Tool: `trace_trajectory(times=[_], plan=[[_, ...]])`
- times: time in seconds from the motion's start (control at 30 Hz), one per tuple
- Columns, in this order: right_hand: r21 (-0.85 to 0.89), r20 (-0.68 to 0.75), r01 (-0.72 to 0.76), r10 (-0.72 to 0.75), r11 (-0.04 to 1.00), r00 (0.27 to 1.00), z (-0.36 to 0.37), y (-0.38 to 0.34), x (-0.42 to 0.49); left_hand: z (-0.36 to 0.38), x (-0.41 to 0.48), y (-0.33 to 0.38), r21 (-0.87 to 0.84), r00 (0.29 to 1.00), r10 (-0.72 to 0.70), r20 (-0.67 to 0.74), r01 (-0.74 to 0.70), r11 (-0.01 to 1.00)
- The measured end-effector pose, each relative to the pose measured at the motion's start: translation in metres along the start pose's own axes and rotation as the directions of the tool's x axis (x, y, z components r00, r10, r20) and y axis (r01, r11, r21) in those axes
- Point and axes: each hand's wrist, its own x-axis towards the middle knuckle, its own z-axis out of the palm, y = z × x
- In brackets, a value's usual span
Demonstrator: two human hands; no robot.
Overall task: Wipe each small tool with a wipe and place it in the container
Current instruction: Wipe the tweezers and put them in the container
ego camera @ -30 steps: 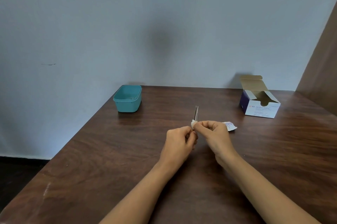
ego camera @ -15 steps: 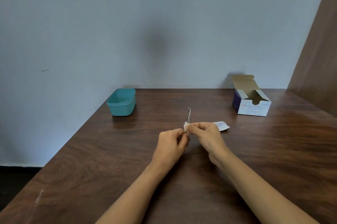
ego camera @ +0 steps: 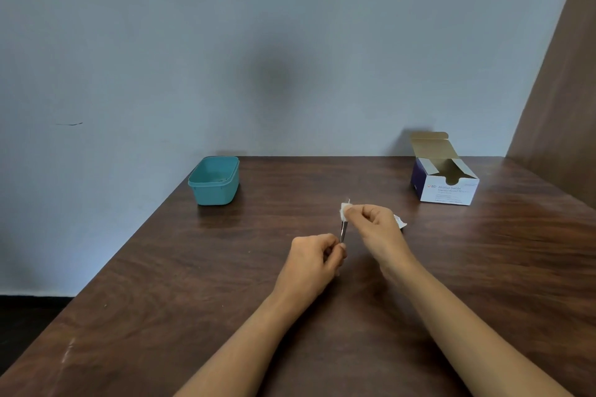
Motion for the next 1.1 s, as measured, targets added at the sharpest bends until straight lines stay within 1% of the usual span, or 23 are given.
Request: trace_trajectory(times=[0.07,0.1,0.2,0.3,0.4,0.5,0.67,0.77,0.83,0.9,1.0,1.1], plan=[[-0.058,0.084,0.007,-0.002,0.998,0.996,0.007,0.005,-0.004,-0.004,0.001,-0.002,-0.001,0.999,-0.004,-0.051,0.004,1.000],[-0.097,0.101,0.010,0.000,0.995,0.995,0.010,0.007,-0.006,-0.006,0.002,-0.003,0.000,0.997,-0.006,-0.073,0.006,1.000],[-0.193,0.088,0.030,-0.013,0.981,0.996,0.015,0.012,-0.006,-0.009,0.003,-0.006,0.029,0.997,-0.007,-0.078,0.009,1.000],[-0.203,0.064,0.029,-0.017,0.979,0.998,0.014,0.013,-0.005,-0.007,0.003,-0.006,0.038,0.997,0.000,-0.077,0.003,0.999],[-0.173,0.003,0.033,-0.033,0.984,0.999,0.014,0.012,-0.005,-0.005,0.004,-0.007,0.032,0.997,0.000,-0.077,0.003,0.999],[-0.138,-0.049,0.038,-0.045,0.990,0.998,0.012,0.007,-0.004,-0.003,0.004,-0.005,0.024,0.999,-0.004,-0.037,0.004,1.000],[0.012,-0.107,0.039,-0.038,0.999,0.994,0.001,0.000,0.001,0.002,0.001,0.000,0.020,1.000,0.010,0.005,-0.010,1.000],[0.096,-0.174,0.008,0.009,0.995,0.985,-0.005,-0.002,0.005,0.003,0.001,0.000,0.019,1.000,0.015,0.021,-0.015,1.000],[0.171,-0.167,-0.034,0.063,0.985,0.984,-0.008,-0.004,0.006,0.004,0.001,-0.001,0.028,1.000,0.017,0.022,-0.018,0.999],[0.210,-0.136,-0.065,0.095,0.976,0.986,-0.008,-0.004,0.007,0.005,0.002,-0.003,0.051,1.000,0.011,0.023,-0.013,0.999],[0.211,-0.129,-0.091,0.120,0.973,0.984,-0.008,-0.002,0.007,0.005,0.001,-0.006,0.154,1.000,0.024,-0.006,-0.023,0.988],[0.159,-0.093,-0.074,0.089,0.985,0.992,-0.004,0.001,0.003,0.004,0.000,-0.004,0.211,0.999,0.045,-0.021,-0.039,0.977]])
